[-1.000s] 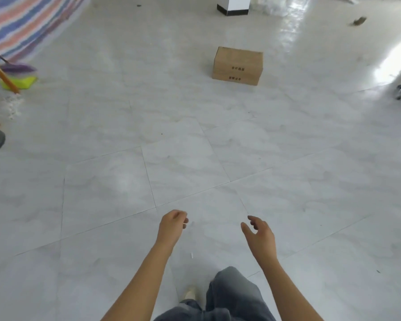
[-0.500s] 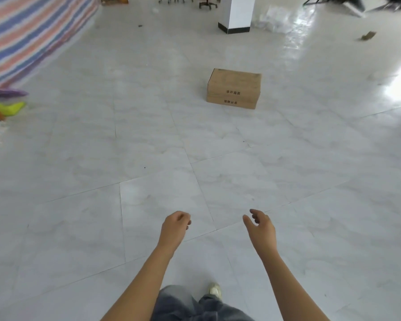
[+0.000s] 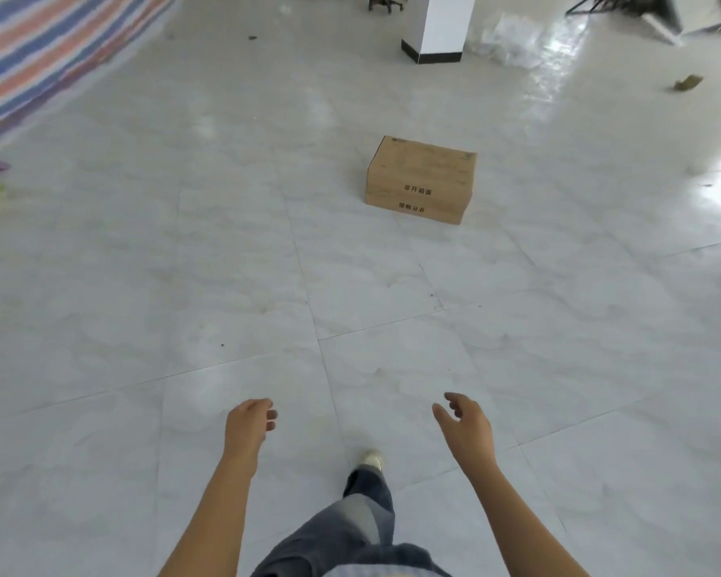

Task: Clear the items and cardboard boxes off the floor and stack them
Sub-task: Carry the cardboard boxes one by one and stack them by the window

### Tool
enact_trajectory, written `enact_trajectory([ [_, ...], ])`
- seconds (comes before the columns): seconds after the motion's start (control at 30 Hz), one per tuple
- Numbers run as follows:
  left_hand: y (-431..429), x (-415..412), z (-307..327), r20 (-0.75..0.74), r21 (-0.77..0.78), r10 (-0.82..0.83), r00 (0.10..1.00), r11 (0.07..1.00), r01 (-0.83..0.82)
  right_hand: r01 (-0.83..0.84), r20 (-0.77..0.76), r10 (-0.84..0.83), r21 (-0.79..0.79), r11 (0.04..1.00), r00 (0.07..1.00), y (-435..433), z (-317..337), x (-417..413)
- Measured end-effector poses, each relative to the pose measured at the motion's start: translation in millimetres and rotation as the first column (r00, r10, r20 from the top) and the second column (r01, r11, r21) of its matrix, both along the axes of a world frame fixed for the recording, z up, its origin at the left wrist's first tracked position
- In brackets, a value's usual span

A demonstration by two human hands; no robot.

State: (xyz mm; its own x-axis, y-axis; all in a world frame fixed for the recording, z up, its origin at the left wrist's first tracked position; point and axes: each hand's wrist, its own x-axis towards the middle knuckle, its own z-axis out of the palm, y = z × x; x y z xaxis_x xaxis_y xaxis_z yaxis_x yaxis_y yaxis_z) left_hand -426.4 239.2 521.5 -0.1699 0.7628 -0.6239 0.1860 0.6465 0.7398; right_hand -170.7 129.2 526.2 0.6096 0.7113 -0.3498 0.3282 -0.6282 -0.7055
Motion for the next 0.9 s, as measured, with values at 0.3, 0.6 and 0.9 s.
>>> enact_trajectory([
  [0.3, 167.5, 185.0, 30.6, 0.044, 0.083, -0.301, 0.953, 0.951, 0.297, 0.085, 0.077, -0.088, 0.032, 0.996, 0.993, 163.8, 33.4, 143.0],
  [0.6, 303.2, 288.5, -5.8, -0.009, -0.032, -0.234, 0.972, 0.972, 0.233, 0.020, -0.015, -0.021, -0.071, 0.997, 1.000, 305.9, -19.0, 246.5],
  [0.9, 477.1, 429.5, 29.0, -0.020, 0.105, -0.163, 0.986, 0.981, 0.164, 0.045, -0.079, -0.042, 0.036, 0.998, 0.996, 511.0, 11.8, 394.3],
])
